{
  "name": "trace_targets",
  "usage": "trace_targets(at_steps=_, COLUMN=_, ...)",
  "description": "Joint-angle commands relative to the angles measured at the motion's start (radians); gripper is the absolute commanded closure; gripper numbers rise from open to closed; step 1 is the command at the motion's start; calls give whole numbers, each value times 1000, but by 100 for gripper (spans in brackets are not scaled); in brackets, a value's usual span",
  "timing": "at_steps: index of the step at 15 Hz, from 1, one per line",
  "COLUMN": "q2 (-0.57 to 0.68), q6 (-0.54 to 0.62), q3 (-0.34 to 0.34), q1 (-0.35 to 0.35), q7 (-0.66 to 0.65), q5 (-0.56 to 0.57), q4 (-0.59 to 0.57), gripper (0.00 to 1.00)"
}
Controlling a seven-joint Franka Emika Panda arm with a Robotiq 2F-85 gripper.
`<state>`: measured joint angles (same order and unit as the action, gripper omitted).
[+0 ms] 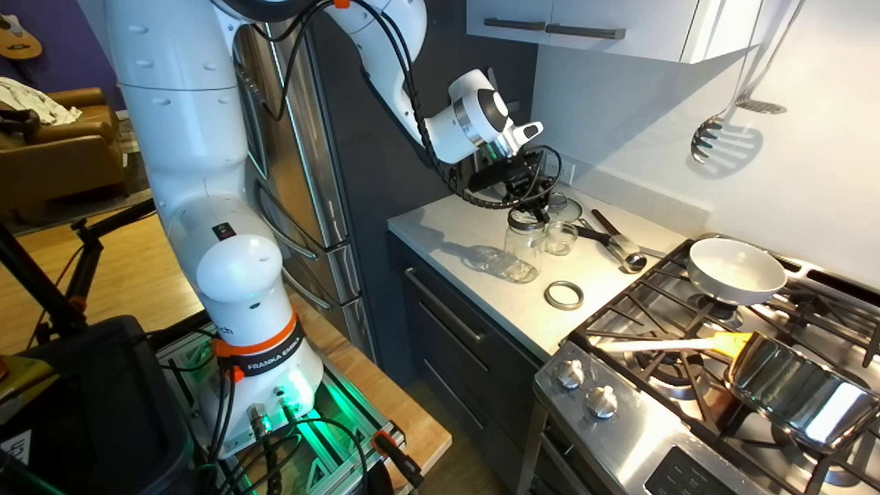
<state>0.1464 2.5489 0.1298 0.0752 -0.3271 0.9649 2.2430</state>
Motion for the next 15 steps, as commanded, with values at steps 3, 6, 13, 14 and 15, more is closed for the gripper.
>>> trace_targets(at_steps=3, q2=16, q6=-59, q3=-2, q1=-7, q7=4, q5=15, q4=-19, gripper=98)
trace_targets(at_steps=6, q2=21, q6=-64, q3=-3, q1=-5, q7=5, q5=14, q4=-21, gripper=98)
trace_targets(at_steps=13, q2=27, q6=-62, q3=-6, q1=-14, q7=-9, q5=37, q4=-27, gripper=98)
trace_targets(at_steps=14, q2=28, q6=-63, q3=-7, q1=-15, q7=-7, q5=41, q4=-28, gripper=98)
trace_targets(at_steps=15, q2=29, q6=-64, q3=-8, q1=-17, q7=-7, q5=47, q4=-29, gripper=98)
